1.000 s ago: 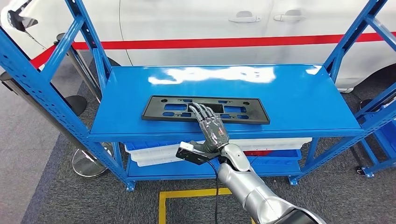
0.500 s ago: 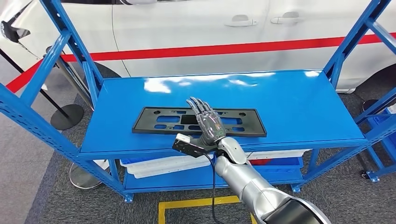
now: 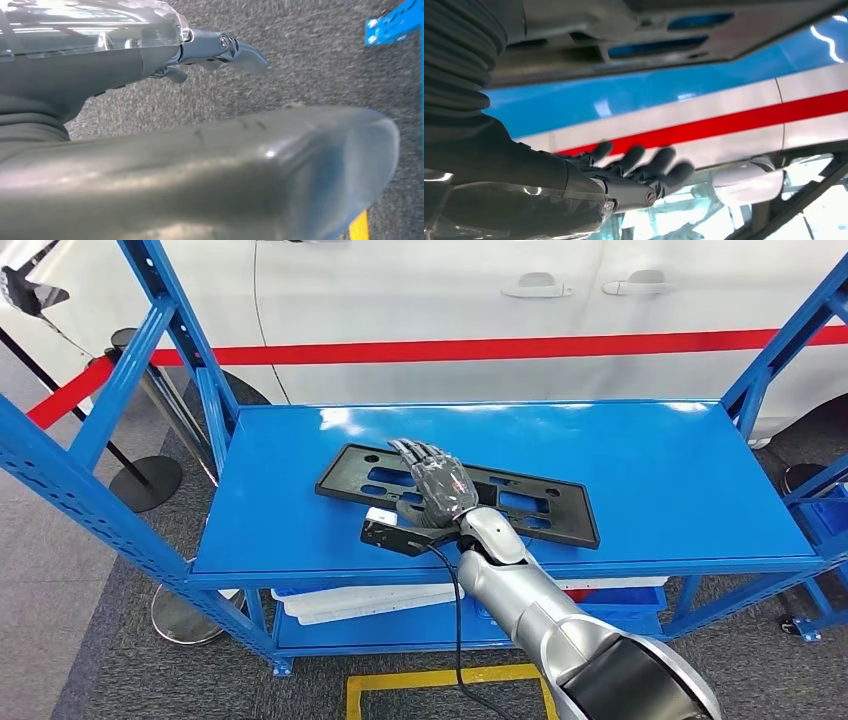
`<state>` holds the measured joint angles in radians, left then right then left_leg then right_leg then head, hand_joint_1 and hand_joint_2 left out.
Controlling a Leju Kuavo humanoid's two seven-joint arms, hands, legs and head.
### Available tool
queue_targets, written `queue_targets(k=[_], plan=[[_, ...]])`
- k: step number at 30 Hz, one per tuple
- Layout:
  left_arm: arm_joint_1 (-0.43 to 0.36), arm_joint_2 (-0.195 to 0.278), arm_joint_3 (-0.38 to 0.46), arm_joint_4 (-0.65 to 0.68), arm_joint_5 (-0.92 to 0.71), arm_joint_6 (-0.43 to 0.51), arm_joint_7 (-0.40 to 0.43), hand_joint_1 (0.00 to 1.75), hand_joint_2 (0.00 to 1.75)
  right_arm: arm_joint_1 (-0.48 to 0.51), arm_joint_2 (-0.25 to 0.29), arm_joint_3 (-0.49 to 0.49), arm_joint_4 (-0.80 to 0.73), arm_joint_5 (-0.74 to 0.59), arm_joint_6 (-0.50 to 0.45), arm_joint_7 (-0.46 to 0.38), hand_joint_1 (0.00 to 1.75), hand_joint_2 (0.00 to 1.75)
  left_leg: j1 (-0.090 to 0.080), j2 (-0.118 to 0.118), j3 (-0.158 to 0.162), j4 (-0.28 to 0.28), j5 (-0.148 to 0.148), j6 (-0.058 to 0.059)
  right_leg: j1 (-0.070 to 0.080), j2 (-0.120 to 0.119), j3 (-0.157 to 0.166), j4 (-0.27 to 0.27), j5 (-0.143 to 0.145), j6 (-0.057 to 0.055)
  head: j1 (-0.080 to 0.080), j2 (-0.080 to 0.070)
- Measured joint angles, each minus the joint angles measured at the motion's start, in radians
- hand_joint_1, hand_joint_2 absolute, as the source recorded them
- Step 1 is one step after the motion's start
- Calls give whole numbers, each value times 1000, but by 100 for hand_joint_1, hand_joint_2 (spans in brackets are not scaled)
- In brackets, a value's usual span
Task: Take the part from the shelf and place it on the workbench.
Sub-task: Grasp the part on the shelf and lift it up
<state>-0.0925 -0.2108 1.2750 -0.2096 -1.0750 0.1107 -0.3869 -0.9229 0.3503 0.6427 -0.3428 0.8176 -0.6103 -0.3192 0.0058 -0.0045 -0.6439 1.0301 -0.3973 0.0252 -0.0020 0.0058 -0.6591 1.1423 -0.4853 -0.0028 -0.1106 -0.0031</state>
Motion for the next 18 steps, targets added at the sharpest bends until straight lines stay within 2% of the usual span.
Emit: queue_targets(k=[1, 2, 3, 5, 7, 8, 10, 11, 12, 13, 15, 16, 17, 18], plan=[[0, -2, 1, 0, 2, 2, -2, 0, 0, -18, 0, 10, 3, 1, 14, 8, 47, 175, -3, -1, 1, 0, -1, -2, 5, -2, 25, -59, 26, -10, 0, 0], [0, -3, 2, 1, 5, 5, -3, 0, 0, -36, 1, 19, 5, 0, 27, 15, 14, 175, -4, -1, 1, 0, -1, -5, 9, -3, 41, -97, 40, -18, 0, 0], [0, -5, 4, 1, 8, 9, -4, 0, 0, -50, 2, 31, 6, -6, 41, 22, 0, 175, -4, -1, 2, -1, -2, -10, 12, -4, 46, -111, 42, -22, 0, 0], [1, -6, 9, 1, 15, 13, -6, 0, 0, -68, 3, 57, 5, -32, 62, 35, 0, 175, -3, 0, 3, -2, -3, -20, 10, -6, 51, -121, 48, -25, 0, 0], [1, -6, 15, 1, 18, 15, -9, 0, 0, -74, 7, 84, 0, -76, 71, 45, 0, 175, -3, 0, -5, 26, -26, -30, 2, -7, 62, -138, 56, -30, 0, 0], [2, -6, 18, 1, 19, 16, -10, 0, 0, -75, 10, 99, -3, -102, 70, 50, 0, 175, -2, 0, -23, 69, -53, -35, -1, -8, 66, -144, 59, -32, 0, 0], [2, -6, 21, 1, 20, 15, -12, 0, 0, -73, 14, 136, -5, -163, 66, 58, 0, 175, 2, 0, -80, 201, -119, -44, -1, -9, 67, -145, 60, -36, 0, 0], [3, -6, 23, 1, 20, 15, -12, 0, 0, -68, 15, 155, -6, -190, 63, 61, 0, 175, 4, 1, -105, 255, -138, -48, -1, -8, 67, -145, 60, -35, 0, 0], [4, -6, 24, 1, 20, 13, -13, 0, 0, -63, 15, 172, -6, -214, 59, 63, 0, 175, 7, 1, -113, 276, -139, -51, -1, -8, 67, -144, 60, -35, 0, 0], [5, -5, 25, 1, 20, 12, -14, 0, 0, -58, 15, 187, -6, -236, 55, 63, 0, 175, 9, 1, -101, 254, -120, -53, -2, -7, 68, -143, 59, -33, 0, 0], [5, -4, 25, 1, 20, 9, -17, 0, 0, -54, 15, 214, -7, -277, 45, 59, 0, 175, 14, 2, -32, 120, -59, -54, -3, -5, 68, -138, 54, -27, 0, 0], [4, -4, 25, 1, 20, 7, -18, 0, 0, -54, 16, 226, -8, -297, 41, 55, 0, 175, 13, 2, 2, 56, -37, -51, -2, -3, 67, -134, 51, -22, 0, 0], [3, -3, 25, 1, 20, 6, -20, 0, 0, -55, 16, 237, -8, -315, 36, 50, 0, 175, 13, 2, 24, 12, -26, -47, 0, -2, 66, -130, 49, -17, 0, 0], [2, -3, 25, 1, 20, 5, -21, 0, 0, -55, 16, 245, -9, -329, 34, 47, 0, 175, 12, 1, 34, -7, -25, -43, 2, -2, 64, -127, 47, -14, 0, 0]])
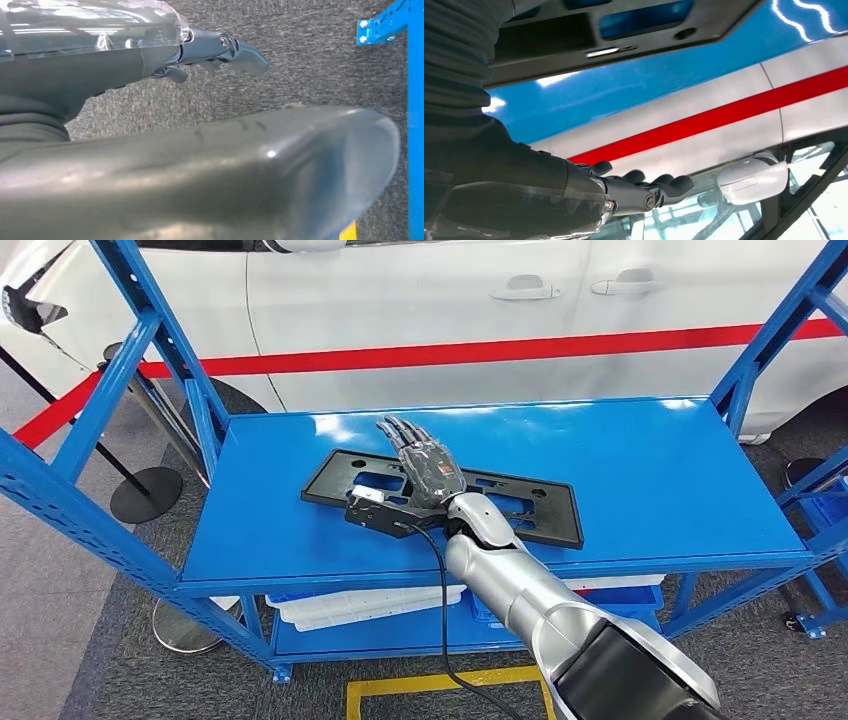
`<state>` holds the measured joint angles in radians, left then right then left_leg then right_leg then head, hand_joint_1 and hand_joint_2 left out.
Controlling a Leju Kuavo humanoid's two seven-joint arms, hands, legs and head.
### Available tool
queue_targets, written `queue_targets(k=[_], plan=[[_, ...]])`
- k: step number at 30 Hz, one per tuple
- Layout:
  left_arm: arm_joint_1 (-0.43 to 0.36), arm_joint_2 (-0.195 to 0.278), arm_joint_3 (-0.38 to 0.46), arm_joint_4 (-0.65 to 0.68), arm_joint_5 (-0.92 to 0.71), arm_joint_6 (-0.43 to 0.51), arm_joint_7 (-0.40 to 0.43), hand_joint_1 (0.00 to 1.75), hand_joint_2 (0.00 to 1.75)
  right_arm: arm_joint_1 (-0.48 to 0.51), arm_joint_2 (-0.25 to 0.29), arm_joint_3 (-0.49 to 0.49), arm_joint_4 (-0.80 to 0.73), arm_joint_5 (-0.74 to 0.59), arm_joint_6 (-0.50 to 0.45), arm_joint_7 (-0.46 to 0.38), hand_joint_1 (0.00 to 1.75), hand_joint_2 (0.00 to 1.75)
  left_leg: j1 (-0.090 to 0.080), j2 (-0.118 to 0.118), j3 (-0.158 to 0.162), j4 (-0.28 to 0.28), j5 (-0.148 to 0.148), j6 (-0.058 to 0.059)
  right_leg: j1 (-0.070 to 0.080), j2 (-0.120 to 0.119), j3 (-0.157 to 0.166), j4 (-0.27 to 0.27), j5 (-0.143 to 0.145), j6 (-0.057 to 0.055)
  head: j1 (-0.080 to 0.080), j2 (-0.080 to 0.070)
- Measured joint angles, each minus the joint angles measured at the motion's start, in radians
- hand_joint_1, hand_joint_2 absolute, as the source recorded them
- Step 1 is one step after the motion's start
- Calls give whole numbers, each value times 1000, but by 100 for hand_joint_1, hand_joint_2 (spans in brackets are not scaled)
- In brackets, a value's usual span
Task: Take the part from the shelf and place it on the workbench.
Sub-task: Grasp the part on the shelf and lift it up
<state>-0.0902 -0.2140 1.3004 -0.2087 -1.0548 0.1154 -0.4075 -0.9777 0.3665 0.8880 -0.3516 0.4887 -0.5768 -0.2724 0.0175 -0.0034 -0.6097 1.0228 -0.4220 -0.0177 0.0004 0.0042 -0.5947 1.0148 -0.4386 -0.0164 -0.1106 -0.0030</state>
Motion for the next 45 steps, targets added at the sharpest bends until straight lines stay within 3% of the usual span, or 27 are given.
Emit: queue_targets(k=[7, 8, 10, 11, 12, 13, 15, 17, 20, 22, 24, 25, 26, 27, 29, 31, 34, 36, 39, 40, 41, 42, 45], plan=[[0, 0, 0, 0, 0, -2, -1, 0, 0, 1, 0, 14, 0, -25, -2, -12, 0, 175, -3, -2, 0, 0, 0, 9, 1, 0, 0, 0, 0, 6, 0, 0], [0, 1, 0, 0, 0, -4, -2, 0, 0, 1, 0, 22, -1, -41, -3, -24, 0, 175, -2, -1, 1, -2, 2, 17, -1, 0, -13, 29, -19, 13, 0, 0], [0, 4, 1, 0, 3, -8, -4, 0, 0, 19, -4, 44, -1, -85, -10, -60, 0, 175, 0, -1, 4, -7, 4, 32, -7, -1, -88, 179, -79, 28, 0, 0], [0, 6, 2, 0, 4, -10, -5, 0, 0, 30, -8, 54, -2, -105, -16, -77, 0, 175, 2, -1, 6, -9, 5, 37, -10, -1, -114, 230, -93, 33, 0, 0], [0, 7, 3, 0, 5, -10, -5, 0, 0, 40, -11, 61, -3, -116, -21, -89, 0, 175, 2, -2, 6, -8, 3, 36, -12, -1, -116, 227, -77, 32, 0, 0], [0, 7, 3, 0, 4, -10, -5, 0, 0, 44, -13, 64, -5, -122, -26, -94, 0, 175, 2, -3, 7, -8, 2, 34, -12, -1, -81, 153, -40, 28, 0, 0], [-1, 7, 4, 0, 4, -10, -5, 0, 0, 48, -16, 72, -10, -128, -37, -103, 0, 175, -2, -3, 7, -5, -1, 25, -7, -2, -26, 35, 3, 19, 0, 0], [-2, 7, 5, 0, 4, -10, -5, 0, 0, 57, -21, 82, -12, -130, -49, -110, 0, 175, -5, -2, 8, -7, -1, 14, -1, 0, -14, 5, 5, 13, 0, 0], [-2, 9, 8, 0, 5, -10, -5, 0, 0, 71, -27, 94, -14, -130, -63, -114, 0, 175, -3, -2, 4, 7, -16, -3, -7, 1, -9, -6, 11, -3, 0, 0], [-2, 12, 10, 0, 6, -10, -6, 0, 0, 78, -28, 101, -16, -129, -75, -115, 0, 175, -1, -1, -35, 98, -70, -9, -10, -1, -4, -12, 14, -14, 0, 0], [-1, 14, 12, 0, 7, -11, -7, 0, 0, 92, -31, 110, -16, -122, -90, -110, 0, 175, 0, -1, -97, 233, -129, -14, -7, -1, -4, -12, 12, -19, 0, 0], [-1, 15, 14, 0, 8, -11, -8, 0, 0, 101, -33, 114, -16, -116, -97, -104, 0, 175, 0, -1, -117, 273, -137, -16, -6, -1, -3, -11, 12, -19, 0, 0], [0, 16, 15, 0, 8, -11, -9, 0, 0, 109, -35, 119, -16, -109, -104, -98, 0, 175, 0, -1, -118, 273, -125, -16, -5, -1, -3, -10, 11, -20, 0, 0], [0, 16, 16, 0, 8, -11, -10, 0, 0, 115, -37, 123, -16, -102, -108, -91, 0, 175, 0, -1, -98, 232, -95, -14, -4, 1, -2, -8, 10, -19, 0, 0], [-1, 19, 17, 0, 8, -13, -12, 0, 0, 119, -39, 129, -16, -86, -114, -75, 0, 175, -1, 0, -28, 88, -31, -6, -2, 3, -1, -3, 5, -15, 0, 0], [-2, 21, 17, 0, 8, -14, -13, 0, 0, 120, -42, 131, -16, -62, -117, -56, 0, 175, -6, -1, 13, 4, -9, 5, 1, 5, -4, 2, 2, -7, 0, 0], [-2, 22, 17, 0, 6, -15, -13, 0, 0, 121, -48, 131, -15, -28, -118, -34, 0, 175, -5, -2, 17, -9, -7, 20, 2, 6, -4, 2, 2, 8, 0, 0], [-3, 22, 17, 0, 5, -15, -12, 0, 0, 117, -51, 132, -14, -10, -117, -20, 0, 175, 2, 0, 21, -18, -1, 31, 2, 5, -19, 39, -25, 18, 0, 0], [-4, 22, 17, 0, 0, -16, -9, 0, 0, 111, -60, 140, -8, 13, -111, 9, 0, 175, 3, 0, 21, -21, 1, 36, -5, 2, -111, 230, -117, 31, 0, 0], [-3, 22, 17, 0, -3, -16, -7, 0, 0, 110, -64, 145, -5, 23, -109, 23, 0, 175, 3, 0, 21, -21, 0, 36, -7, 1, -137, 281, -130, 33, 0, 0], [-3, 22, 17, 0, -5, -16, -6, 0, 0, 108, -67, 151, -1, 36, -105, 40, 0, 175, 3, 0, 21, -20, 0, 35, -9, 1, -145, 293, -123, 34, 0, 0], [-3, 22, 16, 0, -7, -16, -4, 0, 0, 103, -68, 157, 3, 50, -100, 58, 0, 175, 3, 0, 22, -19, -1, 34, -10, 1, -132, 262, -97, 34, 0, 0], [-4, 21, 15, 0, -12, -15, -3, 0, 0, 70, -70, 175, 13, 80, -83, 100, 0, 175, 0, -1, 21, -13, -6, 25, -10, 1, -34, 58, -6, 26, 0, 0]])
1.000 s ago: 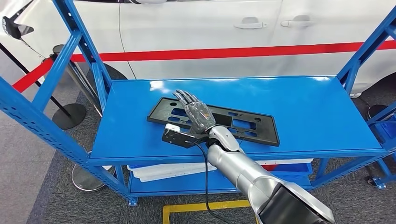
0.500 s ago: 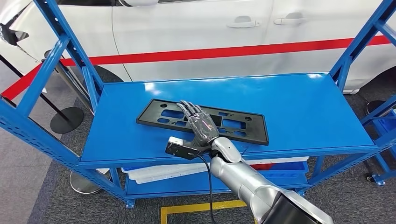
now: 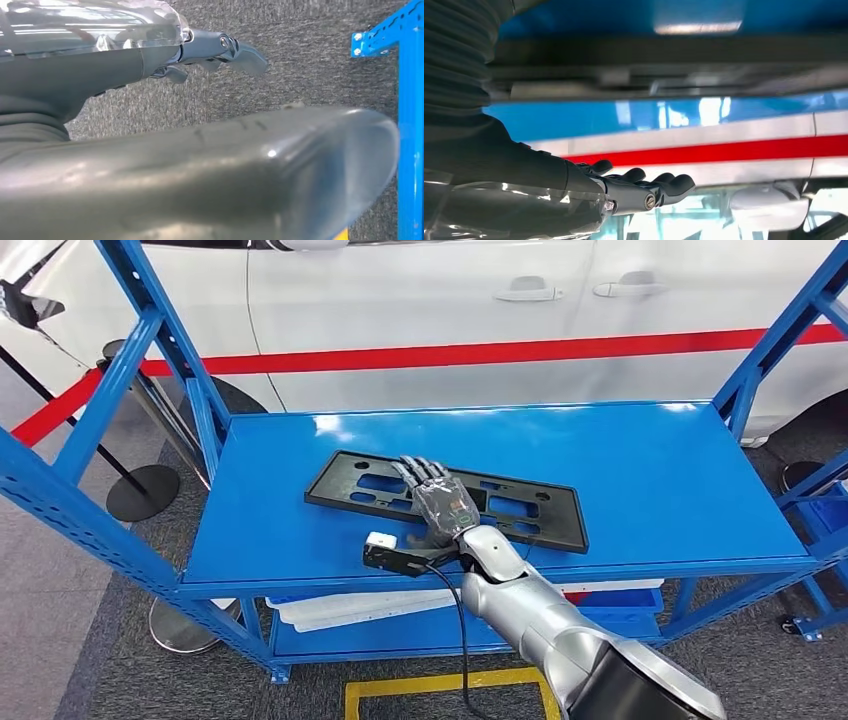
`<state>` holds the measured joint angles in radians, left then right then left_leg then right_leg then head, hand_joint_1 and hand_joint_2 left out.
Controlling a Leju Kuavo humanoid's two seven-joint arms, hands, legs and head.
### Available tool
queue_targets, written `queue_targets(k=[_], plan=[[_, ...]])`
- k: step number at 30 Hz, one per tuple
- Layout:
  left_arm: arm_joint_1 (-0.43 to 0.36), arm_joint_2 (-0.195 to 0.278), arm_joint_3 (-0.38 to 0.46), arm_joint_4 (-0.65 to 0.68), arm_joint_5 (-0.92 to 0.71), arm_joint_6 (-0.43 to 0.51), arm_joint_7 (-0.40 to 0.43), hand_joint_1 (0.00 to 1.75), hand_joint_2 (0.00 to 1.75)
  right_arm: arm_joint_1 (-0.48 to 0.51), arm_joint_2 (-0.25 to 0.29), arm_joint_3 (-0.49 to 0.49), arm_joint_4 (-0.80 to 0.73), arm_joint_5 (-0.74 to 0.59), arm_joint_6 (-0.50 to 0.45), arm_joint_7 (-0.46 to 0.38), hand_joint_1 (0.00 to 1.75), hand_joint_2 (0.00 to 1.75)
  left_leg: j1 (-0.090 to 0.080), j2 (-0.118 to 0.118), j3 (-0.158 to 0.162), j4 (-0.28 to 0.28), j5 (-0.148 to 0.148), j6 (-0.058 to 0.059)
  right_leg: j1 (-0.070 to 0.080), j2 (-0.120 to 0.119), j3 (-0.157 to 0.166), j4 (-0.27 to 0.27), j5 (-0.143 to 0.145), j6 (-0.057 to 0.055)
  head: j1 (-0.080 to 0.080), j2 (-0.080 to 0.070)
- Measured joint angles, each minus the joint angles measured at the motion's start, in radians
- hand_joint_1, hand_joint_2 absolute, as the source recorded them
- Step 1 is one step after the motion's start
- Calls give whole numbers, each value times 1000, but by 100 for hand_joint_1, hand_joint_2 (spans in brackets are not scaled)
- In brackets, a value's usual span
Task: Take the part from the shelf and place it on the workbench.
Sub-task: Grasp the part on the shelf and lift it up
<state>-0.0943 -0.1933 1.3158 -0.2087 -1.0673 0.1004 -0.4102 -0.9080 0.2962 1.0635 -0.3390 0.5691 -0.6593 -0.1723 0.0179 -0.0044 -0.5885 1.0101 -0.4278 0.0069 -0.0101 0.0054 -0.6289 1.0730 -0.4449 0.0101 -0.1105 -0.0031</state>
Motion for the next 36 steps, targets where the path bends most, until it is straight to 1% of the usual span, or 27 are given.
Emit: queue_targets(k=[1, 2, 4, 6, 7, 9, 10, 11, 12, 14, 15, 16, 17, 19, 21, 22, 24, 25, 26, 27, 28, 30, 31, 32, 33, 35, 36], plan=[[-1, 0, 0, 0, -1, 0, 0, 0, 0, -10, 0, 6, 3, 8, 3, 10, 0, 175, -2, 0, -1, 2, -1, -5, 2, 0, 18, -38, 10, -4, 0, 0], [-1, 0, 0, 0, -1, 1, 0, 0, 0, -18, -1, 11, 6, 16, 5, 21, 0, 175, -3, 0, -1, 2, -2, -11, 4, 1, 23, -51, 9, -9, 0, 0], [-1, 0, -1, 0, -1, 1, -2, 0, 0, -27, -1, 24, 13, 43, 7, 54, 0, 175, -2, 0, -2, 1, -3, -24, 6, 1, 22, -54, 12, -21, 0, 0], [-1, 0, -1, 0, -2, 0, -6, 0, 0, -43, 0, 41, 20, 77, 22, 107, 0, 175, 1, 0, -16, 33, -27, -34, 3, 0, 24, -59, 16, -35, 0, 0], [-1, 1, -1, 0, -1, -1, -9, 0, 0, -52, 0, 50, 23, 93, 35, 137, 32, 175, 2, 0, -37, 79, -54, -36, 2, 0, 25, -62, 18, -40, 0, 0], [-1, 1, -1, 0, -1, -3, -11, 0, 0, -67, -1, 63, 29, 123, 62, 202, 118, 175, 2, 1, -98, 214, -117, -40, 6, -1, 25, -61, 16, -46, 0, 0], [0, 1, -1, 0, -1, -5, -11, 0, 0, -69, -2, 67, 32, 136, 75, 232, 161, 175, 3, 1, -124, 269, -134, -41, 8, -1, 25, -60, 15, -47, 0, 0], [1, 1, -1, 0, -2, -6, -10, 0, 0, -70, -3, 70, 35, 149, 89, 259, 171, 175, 2, 1, -136, 293, -133, -40, 11, -1, 25, -59, 14, -48, 0, 0], [1, 1, -1, 0, -3, -6, -7, 0, 0, -71, -5, 72, 37, 162, 103, 282, 171, 175, 2, 1, -129, 276, -113, -37, 13, 0, 26, -58, 13, -49, 0, 0], [1, 2, -1, 0, -4, -6, 0, 0, 0, -72, -10, 74, 39, 185, 128, 317, 170, 175, -1, 1, -70, 149, -44, -24, 17, 2, 29, -55, 10, -50, 0, 0], [0, 2, -1, 0, -4, -5, 4, 0, 0, -72, -12, 74, 40, 193, 138, 328, 169, 175, -4, 1, -39, 83, -20, -17, 20, 3, 29, -53, 9, -48, 0, 0], [0, 2, -1, 0, -5, -5, 7, 0, 0, -73, -14, 75, 41, 200, 145, 338, 168, 175, -7, 1, -17, 37, -8, -11, 21, 3, 28, -52, 8, -45, 0, 0], [0, 3, -1, 0, -7, -4, 10, 0, 0, -72, -17, 75, 42, 206, 151, 345, 167, 175, -10, 1, -8, 16, -7, -6, 21, 3, 26, -51, 8, -40, 0, 0], [0, 2, -1, 0, -11, -4, 16, 0, 0, -71, -24, 75, 44, 219, 159, 359, 166, 175, -11, 0, -5, 8, -6, -1, 21, 3, 24, -52, 9, -30, 0, 0], [1, 1, -2, 1, -14, -4, 22, 0, 0, -70, -31, 75, 45, 235, 164, 369, 164, 175, -5, 1, 0, -4, 1, 8, 19, 2, 15, -30, -8, -18, 0, 0], [0, 0, -2, 1, -15, -2, 24, 0, 0, -69, -36, 75, 45, 241, 167, 373, 163, 175, -2, 2, 2, -9, 5, 12, 18, 2, -1, 6, -30, -12, 0, 0], [-1, -2, -2, 1, -15, 7, 28, 0, 0, -63, -46, 74, 45, 250, 171, 377, 163, 175, -2, 3, 3, -10, 6, 16, 10, 1, -62, 132, -90, -1, 0, 0], [-1, -3, -2, 1, -15, 15, 30, 0, 0, -59, -50, 73, 45, 253, 173, 378, 164, 175, -2, 3, 3, -10, 6, 16, 6, 1, -93, 191, -110, 3, 0, 0], [0, -6, -2, 1, -14, 23, 31, 0, 0, -55, -54, 72, 45, 255, 174, 379, 165, 175, -1, 2, 3, -9, 5, 16, 1, 0, -111, 222, -112, 7, 0, 0], [0, -10, -2, 1, -13, 31, 31, 0, 0, -52, -57, 70, 45, 257, 174, 378, 168, 175, -1, 2, 4, -8, 4, 14, -2, -1, -109, 214, -95, 10, 0, 0], [0, -14, -2, 2, -12, 36, 31, 0, 0, -51, -59, 67, 44, 258, 175, 378, 171, 175, 0, 1, 5, -6, 2, 11, -6, -2, -87, 165, -62, 11, 0, 0], [-1, -20, -2, 3, -11, 40, 31, 0, 0, -50, -61, 59, 42, 259, 175, 377, 175, 175, 0, -1, 6, 2, -5, 2, -8, -3, -20, 27, -2, 12, 0, 0], [-1, -22, -2, 3, -10, 40, 30, 0, 0, -50, -62, 53, 40, 259, 174, 375, 175, 175, -1, -2, 6, 4, -7, -3, -7, -3, 3, -20, 13, 9, 0, 0], [-1, -23, -2, 3, -10, 41, 30, 0, 0, -48, -63, 47, 37, 258, 172, 370, 175, 175, -2, -3, 6, 6, -9, -9, -5, -2, 13, -42, 15, 5, 0, 0], [-1, -24, -2, 3, -9, 41, 31, 0, 0, -44, -63, 38, 32, 252, 166, 359, 175, 175, -3, -4, 6, 5, -9, -15, 0, 0, 14, -44, 13, -1, 0, 0], [-1, -25, -2, 3, -8, 42, 32, 0, 0, -35, -64, 7, 16, 222, 150, 318, 175, 175, 1, -4, 9, 4, -12, -27, 0, 0, 17, -50, 17, -16, 0, 0], [0, -25, -2, 3, -6, 44, 34, 0, 0, -29, -65, -15, 4, 197, 142, 288, 175, 175, 3, -3, 4, 17, -23, -31, -1, -1, 19, -53, 19, -23, 0, 0]])
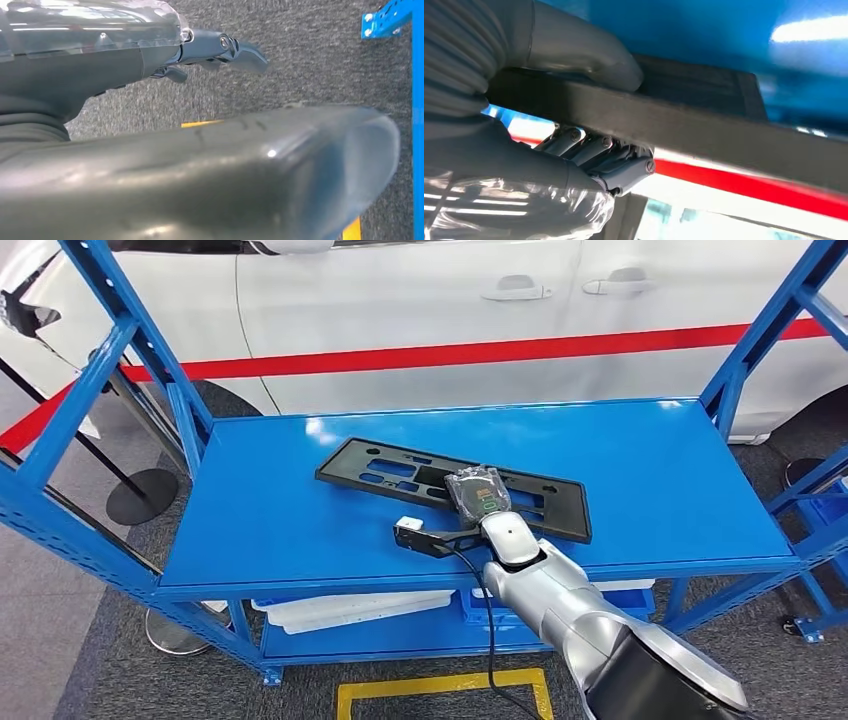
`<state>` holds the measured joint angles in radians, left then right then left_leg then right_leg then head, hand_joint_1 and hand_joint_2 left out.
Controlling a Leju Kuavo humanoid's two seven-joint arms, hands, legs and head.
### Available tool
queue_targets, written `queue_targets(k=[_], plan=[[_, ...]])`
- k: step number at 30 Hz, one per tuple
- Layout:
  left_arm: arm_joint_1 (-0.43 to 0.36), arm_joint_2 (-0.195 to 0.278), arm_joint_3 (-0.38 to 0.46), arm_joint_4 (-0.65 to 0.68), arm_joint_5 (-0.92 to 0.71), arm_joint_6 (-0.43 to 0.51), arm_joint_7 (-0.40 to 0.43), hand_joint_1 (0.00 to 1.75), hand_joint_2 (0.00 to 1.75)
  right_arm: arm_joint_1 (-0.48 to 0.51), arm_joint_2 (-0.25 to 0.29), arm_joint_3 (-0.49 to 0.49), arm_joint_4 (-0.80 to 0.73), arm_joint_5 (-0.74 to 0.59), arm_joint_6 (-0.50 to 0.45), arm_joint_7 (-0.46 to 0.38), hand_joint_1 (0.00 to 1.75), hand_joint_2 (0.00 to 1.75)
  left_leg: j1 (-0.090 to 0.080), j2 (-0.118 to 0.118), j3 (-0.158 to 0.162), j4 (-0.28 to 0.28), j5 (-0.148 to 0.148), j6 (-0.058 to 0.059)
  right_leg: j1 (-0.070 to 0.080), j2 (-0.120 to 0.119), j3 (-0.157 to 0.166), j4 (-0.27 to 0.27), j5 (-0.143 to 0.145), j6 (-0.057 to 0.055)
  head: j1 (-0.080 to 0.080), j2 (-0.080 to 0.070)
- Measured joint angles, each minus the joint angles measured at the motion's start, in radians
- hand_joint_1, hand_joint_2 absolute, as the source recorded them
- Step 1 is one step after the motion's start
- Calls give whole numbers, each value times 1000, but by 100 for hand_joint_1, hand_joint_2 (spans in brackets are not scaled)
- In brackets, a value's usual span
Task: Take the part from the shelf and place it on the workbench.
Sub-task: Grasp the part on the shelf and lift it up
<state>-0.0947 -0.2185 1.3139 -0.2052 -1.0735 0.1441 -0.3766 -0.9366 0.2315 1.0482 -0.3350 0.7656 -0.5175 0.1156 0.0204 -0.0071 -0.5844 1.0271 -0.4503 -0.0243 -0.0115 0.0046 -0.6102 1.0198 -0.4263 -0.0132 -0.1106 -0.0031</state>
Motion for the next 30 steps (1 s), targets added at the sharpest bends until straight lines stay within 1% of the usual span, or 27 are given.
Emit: queue_targets(k=[1, 2, 3, 4, 5, 6, 7, 8, 9, 10, 11, 13, 14, 15, 16, 17, 19, 20, 21, 22, 23, 24, 25, 26, 27, 28, 30], plan=[[0, 0, 0, 0, 1, 3, 3, 0, 0, 9, -1, -27, -16, -29, -6, -36, 175, 175, 1, 1, -13, 32, -22, -3, -2, -1, 2, -3, 2, -7, 0, 0], [1, 0, 0, 0, 2, 6, 8, 0, 0, 21, -3, -59, -38, -57, -8, -76, 175, 175, 2, 2, -36, 86, -53, -5, -1, -2, 3, -5, 3, -11, 0, 0], [1, 0, 1, 0, 3, 10, 12, 0, 0, 37, -6, -97, -68, -82, -6, -119, 175, 175, 2, 3, -66, 155, -88, -7, 1, -1, 3, -5, 3, -15, 0, 0], [2, 0, 1, 0, 4, 12, 17, 0, 0, 56, -9, -142, -112, -102, 5, -163, 175, 175, 2, 3, -95, 222, -116, -8, 4, 0, 3, -5, 2, -18, 0, 0], [3, 0, 1, 0, 4, 11, 21, 0, 0, 81, -13, -193, -168, -119, 22, -201, 175, 175, 2, 3, -113, 266, -127, -8, 8, 1, 5, -5, 2, -20, 0, 0], [4, 1, 1, 0, 3, 7, 24, 0, 0, 108, -16, -247, -236, -134, 43, -233, 175, 175, 2, 3, -113, 273, -120, -7, 11, 4, 8, -5, 1, -21, 0, 0], [4, 3, 1, 0, 2, 2, 27, 0, 0, 139, -18, -303, -316, -154, 68, -260, 175, 175, 2, 3, -93, 239, -96, -4, 14, 6, 12, -4, 0, -21, 0, 0], [4, 5, 1, 0, 0, -4, 30, 0, 0, 174, -20, -355, -397, -177, 91, -281, 175, 175, 1, 3, -58, 174, -64, 1, 16, 7, 16, -4, -1, -21, 0, 0], [3, 8, 1, 0, -3, -9, 32, 0, 0, 214, -21, -406, -489, -205, 115, -297, 175, 175, -1, 4, -20, 100, -40, 7, 19, 8, 19, -4, -2, -19, 0, 0], [2, 10, 1, 0, -7, -13, 35, 0, 0, 259, -25, -454, -585, -239, 139, -308, 175, 175, -4, 3, 10, 41, -23, 14, 21, 7, 21, -3, -4, -15, 0, 0], [2, 11, 1, 0, -12, -16, 37, 0, 0, 308, -31, -498, -686, -272, 162, -315, 175, 175, -8, 2, 28, 5, -15, 21, 22, 6, 22, -2, -6, -9, 0, 0], [4, 12, -1, 0, -20, -17, 41, 0, 0, 398, -50, -576, -881, -333, 198, -320, 175, 175, -14, -4, 31, -10, -10, 33, 20, 2, 21, -3, -5, 4, 0, 0], [6, 13, -2, 0, -23, -17, 43, 0, 0, 436, -60, -608, -962, -355, 208, -321, 175, 175, -13, -5, 30, -14, -4, 38, 19, 0, 19, -2, -6, 10, 0, 0], [8, 13, -3, 0, -26, -18, 43, 0, 0, 472, -70, -638, -1035, -373, 214, -325, 175, 175, -11, -6, 29, -18, 2, 44, 17, -1, 14, 7, -13, 17, 0, 0], [8, 14, -5, 0, -28, -19, 43, 0, 0, 506, -82, -666, -1099, -390, 218, -331, 175, 175, -9, -6, 27, -22, 7, 50, 16, 0, 1, 33, -33, 23, 0, 0], [9, 14, -7, 0, -31, -22, 42, 0, 0, 540, -95, -693, -1161, -407, 220, -339, 175, 175, -8, -6, 25, -24, 11, 54, 14, 0, -21, 80, -64, 29, 0, 0], [9, 15, -13, 0, -36, -26, 39, 0, 0, 606, -123, -738, -1269, -438, 225, -358, 175, 175, -9, -6, 18, -24, 12, 57, 10, 0, -83, 210, -133, 37, 0, 0], [10, 16, -16, 0, -38, -28, 38, 0, 0, 636, -136, -757, -1311, -449, 227, -365, 175, 175, -10, -6, 16, -23, 12, 57, 8, 0, -106, 259, -149, 40, 0, 0], [11, 16, -18, 0, -38, -29, 37, 0, 0, 662, -147, -773, -1348, -456, 229, -369, 175, 175, -10, -5, 15, -22, 12, 57, 5, 0, -113, 274, -145, 41, 0, 0], [11, 17, -19, 0, -39, -29, 37, 0, 0, 681, -155, -787, -1377, -460, 231, -370, 175, 175, -10, -5, 15, -21, 11, 55, 3, -1, -101, 249, -122, 42, 0, 0], [10, 17, -21, 0, -39, -30, 36, 0, 0, 695, -161, -798, -1401, -462, 232, -371, 175, 175, -10, -4, 15, -19, 9, 53, 0, -1, -71, 188, -87, 42, 0, 0], [9, 17, -22, 0, -39, -30, 36, 0, 0, 704, -166, -806, -1422, -463, 232, -373, 175, 175, -10, -3, 15, -17, 7, 50, -2, -2, -36, 115, -56, 41, 0, 0], [7, 17, -23, 0, -40, -30, 35, 0, 0, 710, -168, -812, -1438, -465, 232, -375, 175, 175, -12, -2, 14, -14, 4, 46, -1, -2, -7, 55, -34, 38, 0, 0], [6, 17, -24, 0, -42, -32, 35, 0, 0, 717, -171, -819, -1454, -473, 231, -381, 175, 175, -14, -1, 14, -12, 2, 42, 1, -2, 11, 16, -23, 33, 0, 0], [5, 17, -25, 0, -45, -35, 34, 0, 0, 731, -175, -827, -1471, -491, 230, -392, 175, 175, -15, -2, 13, -11, 1, 38, 3, -2, 17, 2, -23, 28, 0, 0], [4, 18, -28, 0, -48, -38, 32, 0, 0, 751, -181, -838, -1491, -519, 229, -407, 175, 175, -17, -2, 13, -12, 0, 33, 5, -3, 17, 2, -22, 23, 0, 0], [5, 19, -31, 0, -47, -39, 27, 0, 0, 808, -196, -869, -1538, -605, 236, -457, 175, 175, -15, -3, 11, -7, -8, 24, 3, -6, 19, -3, -21, 11, 0, 0]])
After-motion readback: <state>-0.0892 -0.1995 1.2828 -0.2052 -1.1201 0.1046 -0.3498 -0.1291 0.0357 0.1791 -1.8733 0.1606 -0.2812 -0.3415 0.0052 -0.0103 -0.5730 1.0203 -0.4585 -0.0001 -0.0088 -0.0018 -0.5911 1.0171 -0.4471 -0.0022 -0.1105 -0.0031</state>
